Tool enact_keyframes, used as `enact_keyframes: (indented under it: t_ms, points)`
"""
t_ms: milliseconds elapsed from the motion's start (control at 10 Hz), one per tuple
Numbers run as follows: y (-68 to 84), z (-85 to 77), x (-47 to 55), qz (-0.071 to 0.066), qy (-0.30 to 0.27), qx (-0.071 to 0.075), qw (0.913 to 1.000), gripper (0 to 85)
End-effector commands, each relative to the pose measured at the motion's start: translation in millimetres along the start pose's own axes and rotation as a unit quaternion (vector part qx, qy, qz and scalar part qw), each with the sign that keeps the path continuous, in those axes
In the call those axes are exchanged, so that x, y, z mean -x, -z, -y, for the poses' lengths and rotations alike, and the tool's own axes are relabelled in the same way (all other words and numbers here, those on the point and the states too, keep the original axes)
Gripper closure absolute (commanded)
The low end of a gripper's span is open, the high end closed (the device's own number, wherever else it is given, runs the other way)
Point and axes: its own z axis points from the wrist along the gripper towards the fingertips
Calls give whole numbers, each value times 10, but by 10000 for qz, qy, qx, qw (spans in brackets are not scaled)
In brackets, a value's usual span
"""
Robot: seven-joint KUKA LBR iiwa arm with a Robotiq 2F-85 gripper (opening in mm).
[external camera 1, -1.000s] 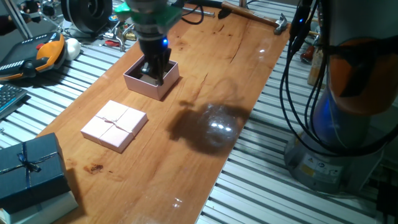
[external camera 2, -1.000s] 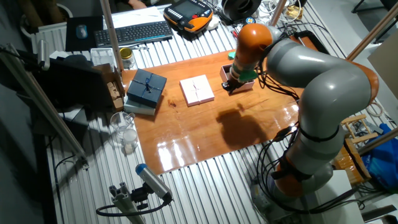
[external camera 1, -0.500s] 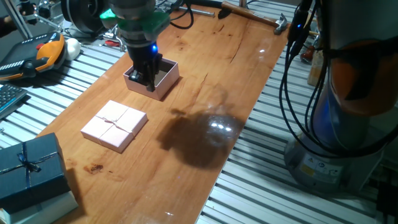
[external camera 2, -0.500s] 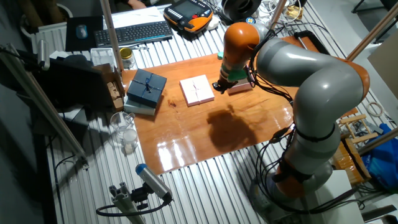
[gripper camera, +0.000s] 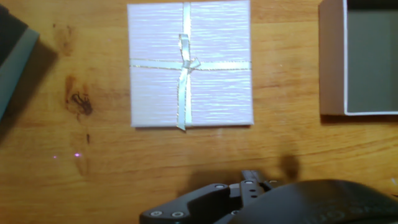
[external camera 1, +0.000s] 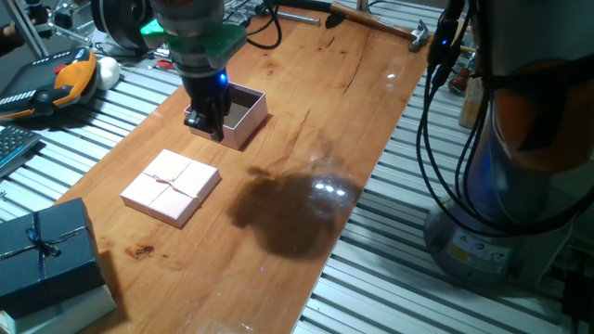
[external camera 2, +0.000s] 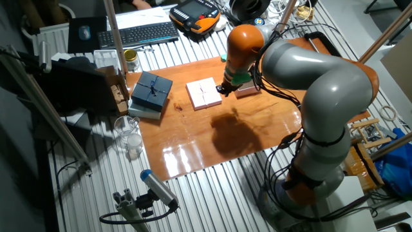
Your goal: Cover the box
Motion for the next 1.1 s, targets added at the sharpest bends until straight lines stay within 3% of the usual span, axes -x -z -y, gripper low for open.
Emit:
enact_keyframes:
  t_ms: [0,600,700,900,1000]
  points:
    - [-17,-22,16,13,-1,18,10000,850]
    - [-45,-52,71,-33,43,71,10000,850]
    - [-45,-52,71,-26,-6,155,9999,850]
    - [-45,-52,71,-49,-56,55,10000,850]
    - [-45,-52,71,-132,83,57,9999,850]
